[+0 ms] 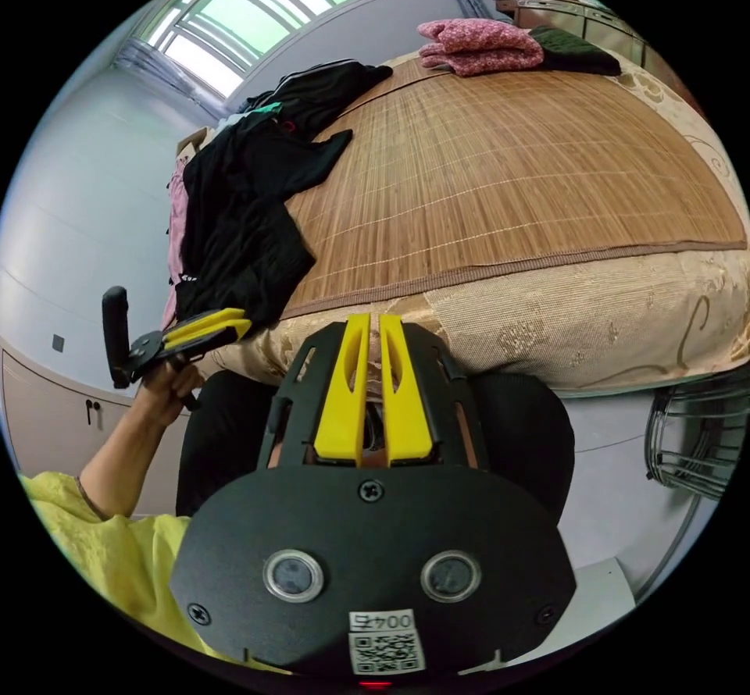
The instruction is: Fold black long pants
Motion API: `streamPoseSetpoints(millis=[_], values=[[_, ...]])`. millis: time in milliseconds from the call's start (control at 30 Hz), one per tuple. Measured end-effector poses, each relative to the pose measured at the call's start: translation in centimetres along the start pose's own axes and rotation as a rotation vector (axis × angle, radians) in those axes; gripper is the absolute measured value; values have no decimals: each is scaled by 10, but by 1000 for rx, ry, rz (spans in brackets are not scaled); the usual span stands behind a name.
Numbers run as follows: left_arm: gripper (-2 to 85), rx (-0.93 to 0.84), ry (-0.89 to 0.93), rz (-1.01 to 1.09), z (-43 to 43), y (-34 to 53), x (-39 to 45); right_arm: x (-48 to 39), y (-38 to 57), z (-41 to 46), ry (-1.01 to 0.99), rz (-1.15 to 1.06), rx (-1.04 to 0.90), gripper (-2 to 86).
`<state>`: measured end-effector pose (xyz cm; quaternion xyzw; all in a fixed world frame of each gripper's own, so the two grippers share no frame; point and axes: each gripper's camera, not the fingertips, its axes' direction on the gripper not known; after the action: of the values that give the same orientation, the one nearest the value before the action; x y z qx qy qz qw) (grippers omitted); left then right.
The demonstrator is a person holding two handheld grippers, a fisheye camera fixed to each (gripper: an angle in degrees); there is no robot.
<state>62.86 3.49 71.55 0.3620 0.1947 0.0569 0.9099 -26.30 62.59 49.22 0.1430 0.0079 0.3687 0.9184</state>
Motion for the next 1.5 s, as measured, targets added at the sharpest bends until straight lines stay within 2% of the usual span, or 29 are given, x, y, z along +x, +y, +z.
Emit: streamPoseSetpoints(millis=[133, 300, 400, 533, 633, 700, 800, 1033, 1100, 1233, 1367, 1500], values=[[109, -22, -65, 50, -7, -1, 11, 2, -6, 25, 22, 51, -38, 48], [139, 39, -87, 39, -20, -9, 18, -12, -13, 56, 145, 6, -80, 58], [152, 30, -122, 109, -10, -23, 40, -12, -16, 67, 152, 0, -82, 49], [144, -55, -229, 219, 28, -38, 65, 0, -21, 77, 100, 52, -92, 27], [102, -157, -189, 150, 58, -34, 48, 0, -24, 85, 109, 45, -95, 3], [51, -139, -100, 18, 58, -24, 24, -3, -25, 90, 133, 28, -88, -1], [20, 18, 45, -115, 36, 6, -5, -6, -27, 98, 166, 10, -79, -5], [5, 282, 88, -167, -22, 130, -42, 6, -37, 111, 138, 37, -80, 0], [4, 287, 133, -278, -20, 171, -67, 12, -41, 113, 107, 50, -84, 9], [4, 336, 273, -521, -11, 262, -119, 27, -48, 108, -93, 55, -80, 57], [5, 343, 284, -546, -10, 309, -137, 22, -62, 122, -494, 99, -149, 87], [5, 342, 295, -516, -7, 347, -144, -4, -83, 147, -698, 181, -185, 125]])
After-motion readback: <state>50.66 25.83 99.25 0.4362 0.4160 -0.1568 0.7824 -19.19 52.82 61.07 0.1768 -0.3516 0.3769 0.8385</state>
